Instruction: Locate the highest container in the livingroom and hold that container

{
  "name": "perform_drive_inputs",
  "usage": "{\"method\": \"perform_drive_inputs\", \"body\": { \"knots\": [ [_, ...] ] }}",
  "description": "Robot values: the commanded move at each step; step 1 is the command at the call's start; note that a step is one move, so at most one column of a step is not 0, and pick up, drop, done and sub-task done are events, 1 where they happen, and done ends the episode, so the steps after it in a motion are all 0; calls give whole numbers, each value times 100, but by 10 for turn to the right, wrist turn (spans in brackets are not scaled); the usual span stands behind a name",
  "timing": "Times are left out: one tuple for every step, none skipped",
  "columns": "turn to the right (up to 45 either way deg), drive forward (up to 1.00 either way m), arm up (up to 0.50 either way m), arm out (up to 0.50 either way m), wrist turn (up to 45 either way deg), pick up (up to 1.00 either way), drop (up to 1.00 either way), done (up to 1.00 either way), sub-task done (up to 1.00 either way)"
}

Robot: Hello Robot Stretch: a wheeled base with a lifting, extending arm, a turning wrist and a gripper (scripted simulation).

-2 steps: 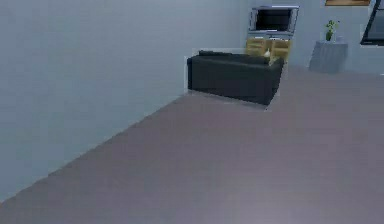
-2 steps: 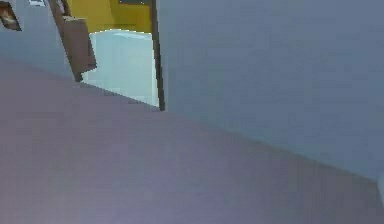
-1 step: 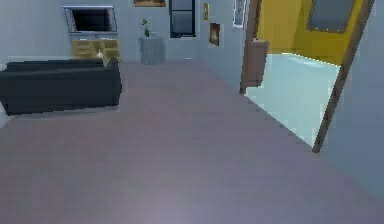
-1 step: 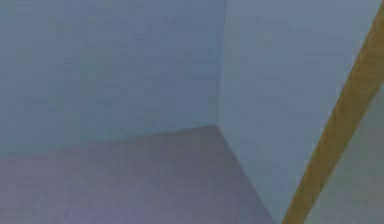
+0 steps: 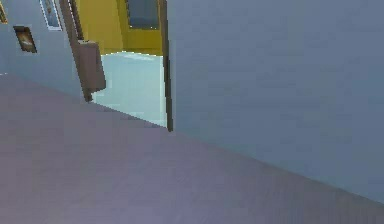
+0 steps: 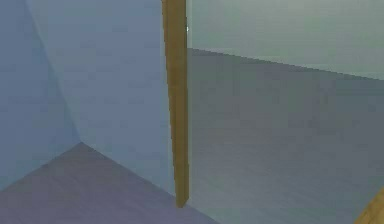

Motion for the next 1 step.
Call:
{"method": "perform_drive_inputs", "body": {
  "knots": [
    [90,0,0,0,0,0,0,0,0]
  ]
}}
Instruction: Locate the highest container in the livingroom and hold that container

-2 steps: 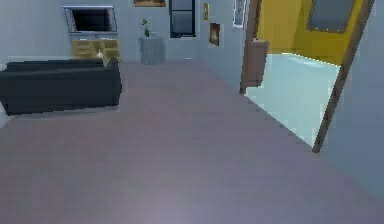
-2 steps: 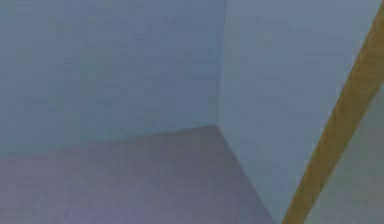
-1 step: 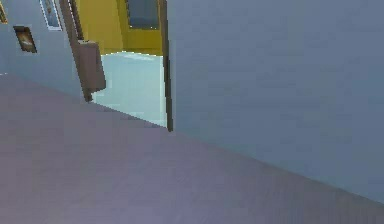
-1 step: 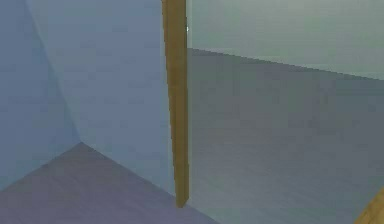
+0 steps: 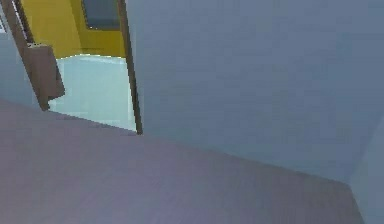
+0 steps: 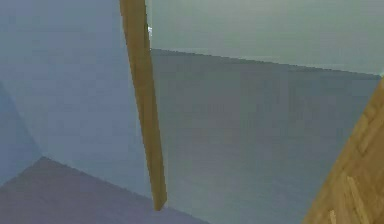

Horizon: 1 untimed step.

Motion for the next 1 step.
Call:
{"method": "perform_drive_inputs", "body": {
  "knots": [
    [0,15,0,0,0,0,0,0,0]
  ]
}}
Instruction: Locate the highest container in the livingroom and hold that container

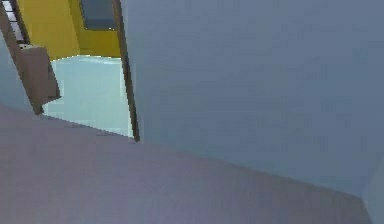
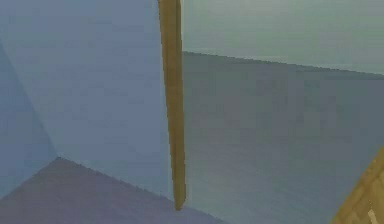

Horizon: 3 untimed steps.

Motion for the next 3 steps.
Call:
{"method": "perform_drive_inputs", "body": {
  "knots": [
    [-450,0,0,0,0,0,0,0,0],
    [-210,0,0,0,0,0,0,0,0],
    [0,100,0,0,0,0,0,0,0]
  ]
}}
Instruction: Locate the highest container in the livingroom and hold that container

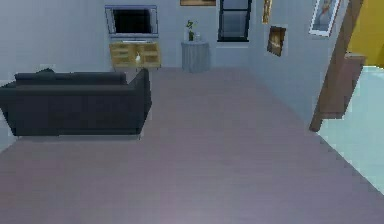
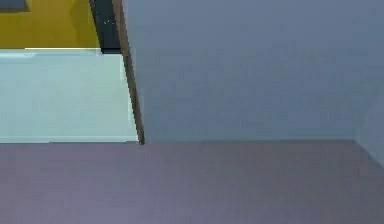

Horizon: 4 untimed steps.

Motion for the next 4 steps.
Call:
{"method": "perform_drive_inputs", "body": {
  "knots": [
    [0,100,0,0,0,0,0,0,0],
    [0,100,0,0,0,0,0,0,0],
    [-30,0,0,0,0,0,0,0,0],
    [0,100,0,0,0,0,0,0,0]
  ]
}}
